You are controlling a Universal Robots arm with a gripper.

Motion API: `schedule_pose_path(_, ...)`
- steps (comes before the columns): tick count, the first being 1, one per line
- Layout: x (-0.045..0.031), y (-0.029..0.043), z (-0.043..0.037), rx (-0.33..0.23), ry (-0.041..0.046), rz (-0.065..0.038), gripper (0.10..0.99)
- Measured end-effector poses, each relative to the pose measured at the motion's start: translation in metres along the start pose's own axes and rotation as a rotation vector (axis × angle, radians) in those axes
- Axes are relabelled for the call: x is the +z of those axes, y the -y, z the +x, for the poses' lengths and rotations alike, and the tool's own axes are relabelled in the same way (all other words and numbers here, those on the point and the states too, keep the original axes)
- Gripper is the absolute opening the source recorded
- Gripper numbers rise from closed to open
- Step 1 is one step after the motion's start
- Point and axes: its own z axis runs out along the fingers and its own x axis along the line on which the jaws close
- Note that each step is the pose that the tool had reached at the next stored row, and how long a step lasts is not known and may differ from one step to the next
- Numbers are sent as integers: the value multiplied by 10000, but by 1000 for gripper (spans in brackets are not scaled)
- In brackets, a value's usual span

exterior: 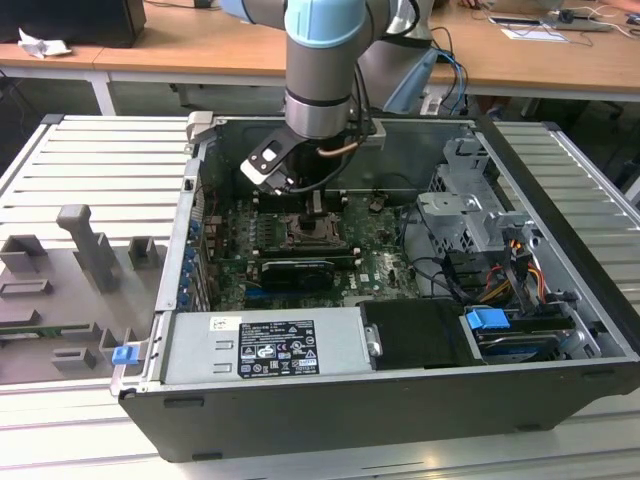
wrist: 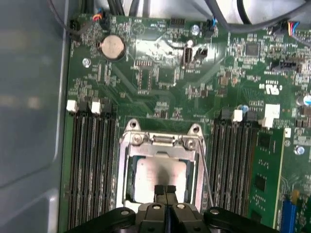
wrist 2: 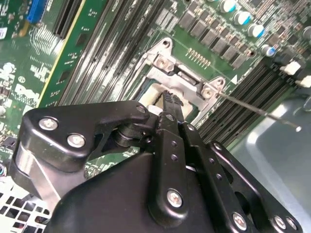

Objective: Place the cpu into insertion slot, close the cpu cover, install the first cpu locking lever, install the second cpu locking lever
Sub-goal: 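Close the cpu cover, then install the first cpu locking lever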

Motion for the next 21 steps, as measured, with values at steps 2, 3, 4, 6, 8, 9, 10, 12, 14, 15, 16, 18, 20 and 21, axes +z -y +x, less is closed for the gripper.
schedule_pose_path(2,0,-36,-3,-1,0,1,106)
schedule_pose_path(3,0,-43,-3,-1,0,2,106)
schedule_pose_path(4,0,-54,-3,-1,-1,1,106)
schedule_pose_path(6,0,-71,-5,-1,-1,1,106)
schedule_pose_path(8,-1,-80,-5,-1,-1,1,106)
schedule_pose_path(9,-1,-81,-5,0,-1,0,106)
schedule_pose_path(10,-6,-81,-5,0,0,1,106)
schedule_pose_path(12,-13,-80,-5,0,0,1,106)
schedule_pose_path(14,-20,-80,-5,0,1,1,106)
schedule_pose_path(15,-20,-80,-4,0,-3,-1,106)
schedule_pose_path(16,-20,-81,-4,-1,-2,-1,106)
schedule_pose_path(18,-32,-80,-5,0,1,2,106)
schedule_pose_path(20,-39,-80,-4,1,-3,0,106)
schedule_pose_path(21,-40,-80,-4,1,-17,0,106)
